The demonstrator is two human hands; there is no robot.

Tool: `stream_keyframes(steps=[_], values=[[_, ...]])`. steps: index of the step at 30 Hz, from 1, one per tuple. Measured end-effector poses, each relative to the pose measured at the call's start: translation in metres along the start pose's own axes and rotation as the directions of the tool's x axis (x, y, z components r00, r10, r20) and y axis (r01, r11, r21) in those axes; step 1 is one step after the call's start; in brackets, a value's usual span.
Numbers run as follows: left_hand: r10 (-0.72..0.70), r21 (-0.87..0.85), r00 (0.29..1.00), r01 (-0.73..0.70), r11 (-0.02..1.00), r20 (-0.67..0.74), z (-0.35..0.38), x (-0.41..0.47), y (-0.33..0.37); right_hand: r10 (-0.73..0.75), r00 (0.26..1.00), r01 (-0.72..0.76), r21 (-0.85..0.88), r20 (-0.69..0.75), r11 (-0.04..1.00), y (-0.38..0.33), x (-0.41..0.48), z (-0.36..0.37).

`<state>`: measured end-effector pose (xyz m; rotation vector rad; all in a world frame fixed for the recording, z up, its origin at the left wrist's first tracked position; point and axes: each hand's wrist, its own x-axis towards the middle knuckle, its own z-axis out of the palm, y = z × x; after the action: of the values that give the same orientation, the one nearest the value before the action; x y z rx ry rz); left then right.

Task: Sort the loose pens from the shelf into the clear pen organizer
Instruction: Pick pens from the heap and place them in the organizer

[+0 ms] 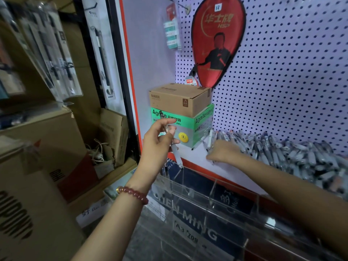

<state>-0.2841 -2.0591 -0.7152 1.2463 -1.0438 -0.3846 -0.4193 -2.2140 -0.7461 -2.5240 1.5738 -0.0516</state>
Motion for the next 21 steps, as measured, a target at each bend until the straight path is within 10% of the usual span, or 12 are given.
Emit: stream_keyframes(steps=[6,11,21], values=[[-0.013,0.003,1.0,0.013,1.0,-0.005,0.0,-0.002,0.001,-0.07,0.969,-0.059,0.493,0.239,0.868,0.007,-0.025,-0.045],[-0.074,-0.122,0.997,0.074,0.99,0.012,0.003,-0.007,0.007,-0.342,0.936,0.156,0.77,0.085,0.618,-0.01,-0.058,-0.074],[-0.048,-0.127,0.998,0.054,0.99,0.052,-0.003,-0.016,0.014,-0.546,0.805,0.59,0.402,-0.232,0.7,-0.056,-0.085,-0.051]])
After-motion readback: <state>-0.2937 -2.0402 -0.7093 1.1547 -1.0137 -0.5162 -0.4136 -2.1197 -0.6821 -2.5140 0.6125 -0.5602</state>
